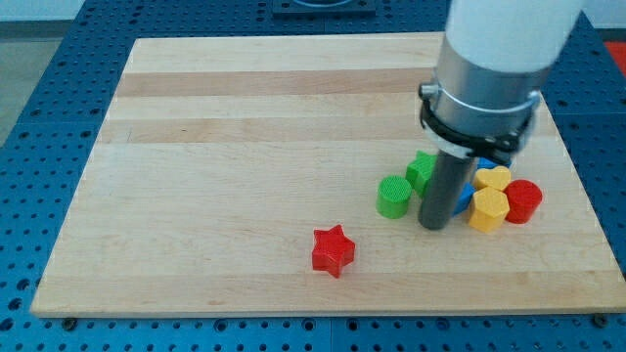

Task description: Slightly push the green circle to the down

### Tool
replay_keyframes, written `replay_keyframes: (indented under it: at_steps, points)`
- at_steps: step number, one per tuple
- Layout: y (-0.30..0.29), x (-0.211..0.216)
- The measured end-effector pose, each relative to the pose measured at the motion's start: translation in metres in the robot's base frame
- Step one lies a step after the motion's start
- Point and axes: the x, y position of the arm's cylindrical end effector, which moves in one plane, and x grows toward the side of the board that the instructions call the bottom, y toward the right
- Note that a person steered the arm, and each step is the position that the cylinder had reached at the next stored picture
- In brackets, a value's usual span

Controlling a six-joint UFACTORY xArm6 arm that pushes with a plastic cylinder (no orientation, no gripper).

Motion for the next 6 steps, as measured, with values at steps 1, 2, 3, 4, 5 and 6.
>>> replay_keyframes:
  at_steps: [1, 2, 3, 4, 5, 6]
  points:
    - [-0.061, -0.031]
    - [-0.044, -0.050]
    - [-0.069, -0.105]
    - [-0.086, -0.067]
    - [-0.073, -0.046]
    - [-0.025, -0.055]
